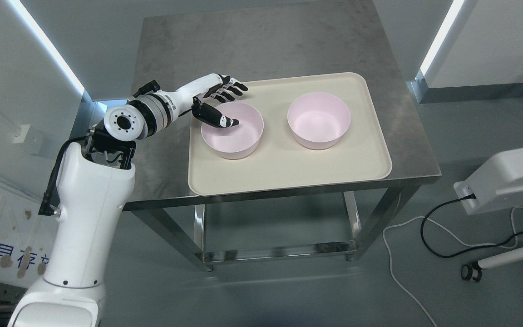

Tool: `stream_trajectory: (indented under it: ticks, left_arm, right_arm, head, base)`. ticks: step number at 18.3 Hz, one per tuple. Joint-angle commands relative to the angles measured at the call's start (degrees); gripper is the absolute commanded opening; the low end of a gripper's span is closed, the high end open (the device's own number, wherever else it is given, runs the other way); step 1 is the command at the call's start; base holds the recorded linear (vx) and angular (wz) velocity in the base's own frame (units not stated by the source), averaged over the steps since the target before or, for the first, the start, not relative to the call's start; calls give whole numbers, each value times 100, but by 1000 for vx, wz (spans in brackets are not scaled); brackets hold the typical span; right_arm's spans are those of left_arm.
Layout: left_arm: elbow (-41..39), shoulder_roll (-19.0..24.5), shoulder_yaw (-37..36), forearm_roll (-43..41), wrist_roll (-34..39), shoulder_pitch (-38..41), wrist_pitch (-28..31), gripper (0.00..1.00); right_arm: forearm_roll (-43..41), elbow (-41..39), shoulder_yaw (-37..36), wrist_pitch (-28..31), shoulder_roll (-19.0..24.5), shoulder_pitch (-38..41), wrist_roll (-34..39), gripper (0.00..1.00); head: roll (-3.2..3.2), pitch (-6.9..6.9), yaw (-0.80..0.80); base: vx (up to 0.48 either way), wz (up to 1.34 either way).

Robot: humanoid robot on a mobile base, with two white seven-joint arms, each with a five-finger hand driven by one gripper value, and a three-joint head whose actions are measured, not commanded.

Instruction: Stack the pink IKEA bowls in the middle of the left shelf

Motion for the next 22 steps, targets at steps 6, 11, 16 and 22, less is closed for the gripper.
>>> stream_trajectory:
  ticks: [6, 11, 16, 22]
  left_arm:
    - [77, 88, -177, -45, -363, -165, -675, 46]
    - [349, 326, -283, -388, -293, -130, -939, 45]
    - [420, 274, -230, -397, -205, -103, -1615, 17]
    - [463, 72, -292, -414, -39, 151, -1818, 18]
  right_arm:
    - [0, 0, 0, -4, -100, 0, -8, 100]
    - [0, 0, 0, -4, -100, 0, 1, 100]
    - [0, 0, 0, -4, -100, 0, 1, 100]
    - [0, 0, 0, -4, -100, 0, -8, 100]
  head:
    - [0, 0, 0]
    - [0, 0, 0]
    - [0, 0, 0]
    - [0, 0, 0]
  base:
    - [0, 0]
    - [0, 0]
    - [0, 0]
    - [0, 0]
